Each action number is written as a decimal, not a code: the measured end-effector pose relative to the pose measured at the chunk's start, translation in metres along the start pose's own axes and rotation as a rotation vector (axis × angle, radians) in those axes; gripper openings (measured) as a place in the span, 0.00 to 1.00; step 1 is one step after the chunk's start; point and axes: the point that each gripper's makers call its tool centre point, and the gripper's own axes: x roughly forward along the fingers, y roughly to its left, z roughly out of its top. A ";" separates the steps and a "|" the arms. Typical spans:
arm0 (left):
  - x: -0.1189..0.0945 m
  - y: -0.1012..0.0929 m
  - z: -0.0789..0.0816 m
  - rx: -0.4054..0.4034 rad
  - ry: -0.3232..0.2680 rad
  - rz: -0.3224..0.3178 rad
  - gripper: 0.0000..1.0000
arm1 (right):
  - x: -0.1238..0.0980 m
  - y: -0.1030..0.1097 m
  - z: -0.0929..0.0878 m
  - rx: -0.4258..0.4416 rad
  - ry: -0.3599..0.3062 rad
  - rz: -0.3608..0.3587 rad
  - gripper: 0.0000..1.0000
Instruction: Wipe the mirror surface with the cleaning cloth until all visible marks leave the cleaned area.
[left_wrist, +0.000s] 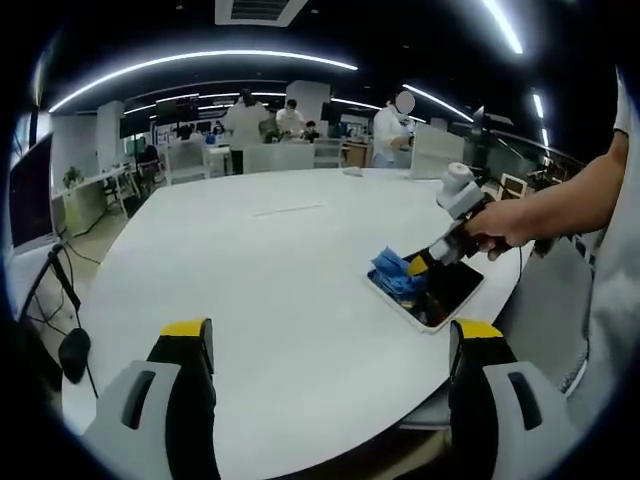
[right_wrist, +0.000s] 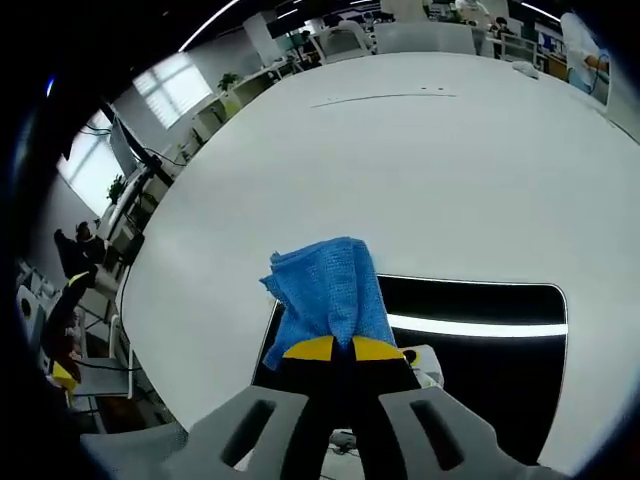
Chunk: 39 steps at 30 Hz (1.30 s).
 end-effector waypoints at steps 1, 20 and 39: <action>0.000 0.000 0.000 0.001 0.000 0.000 0.98 | 0.000 0.000 -0.001 0.001 0.000 0.002 0.00; -0.001 -0.002 -0.001 0.019 0.013 -0.018 0.98 | -0.014 0.012 -0.030 0.033 -0.024 0.019 0.00; 0.002 -0.014 -0.005 0.031 0.027 -0.049 0.98 | -0.028 0.018 -0.061 0.014 -0.017 0.055 0.00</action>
